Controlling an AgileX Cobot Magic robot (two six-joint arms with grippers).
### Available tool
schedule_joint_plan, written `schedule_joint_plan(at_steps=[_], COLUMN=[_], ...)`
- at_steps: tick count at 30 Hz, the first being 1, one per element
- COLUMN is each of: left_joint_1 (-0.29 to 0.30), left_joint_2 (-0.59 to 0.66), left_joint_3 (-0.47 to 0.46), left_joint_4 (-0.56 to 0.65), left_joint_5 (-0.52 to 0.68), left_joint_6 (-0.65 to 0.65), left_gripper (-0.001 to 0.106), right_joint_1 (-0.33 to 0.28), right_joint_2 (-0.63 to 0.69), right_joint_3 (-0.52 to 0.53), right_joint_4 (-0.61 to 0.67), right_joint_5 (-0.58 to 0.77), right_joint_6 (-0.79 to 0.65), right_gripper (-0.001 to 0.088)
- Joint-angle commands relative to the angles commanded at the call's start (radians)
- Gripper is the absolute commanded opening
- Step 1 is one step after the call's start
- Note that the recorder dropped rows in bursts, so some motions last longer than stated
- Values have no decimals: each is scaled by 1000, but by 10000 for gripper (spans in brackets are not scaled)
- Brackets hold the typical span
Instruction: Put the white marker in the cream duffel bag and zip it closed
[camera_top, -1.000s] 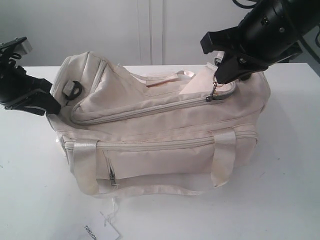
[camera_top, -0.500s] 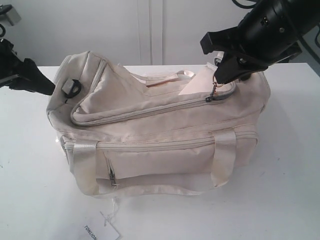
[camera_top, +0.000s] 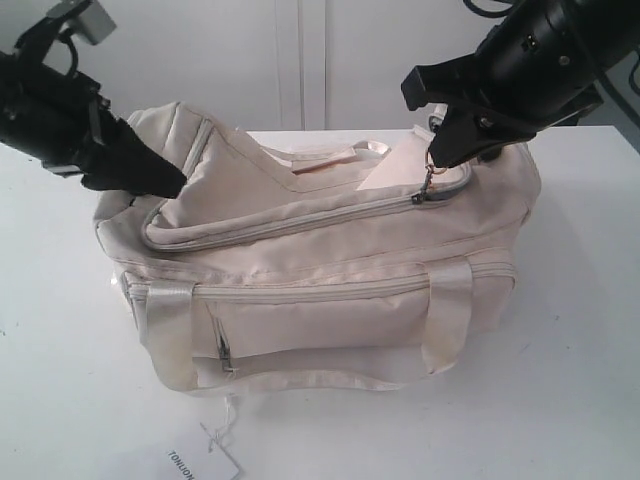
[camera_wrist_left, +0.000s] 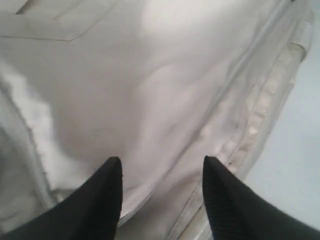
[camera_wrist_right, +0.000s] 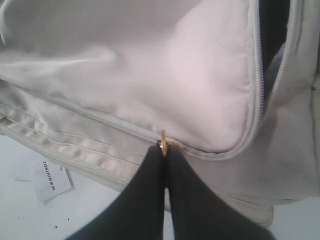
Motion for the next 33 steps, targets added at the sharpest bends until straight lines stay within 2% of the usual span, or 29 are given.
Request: schedule_joint_plan(at_steps=[5,10,15,17,21,27,33], left_joint_1=[-69,-102,-152,-190,-280,-396,-501], left_joint_2=[0,0,-11,-29,-66,-97,-97], left_joint_3=[0,0,0,0,5,87,160], left_joint_4=[-7,-14,2,48,178,228,279], left_joint_5=[4,20,6,-29,-141,-366,-511], left_joint_6=[0,7,54,63,56,49,49], left_gripper=[233,0,0,0,0,0,0], right_joint_1=[0,0,0,0,0,0,0], right_joint_2=[0,0,0,0,0,0,2], right_joint_3=[0,0,0,0,0,0,0], right_joint_4=[0,0,0,0,0,0,0], right_joint_5=[2,2,6,6,6,6,0], right_joint_6=[0,-2,-1,-1,-1,-1,-1], right_gripper=[0,0,0,0,0,0,0])
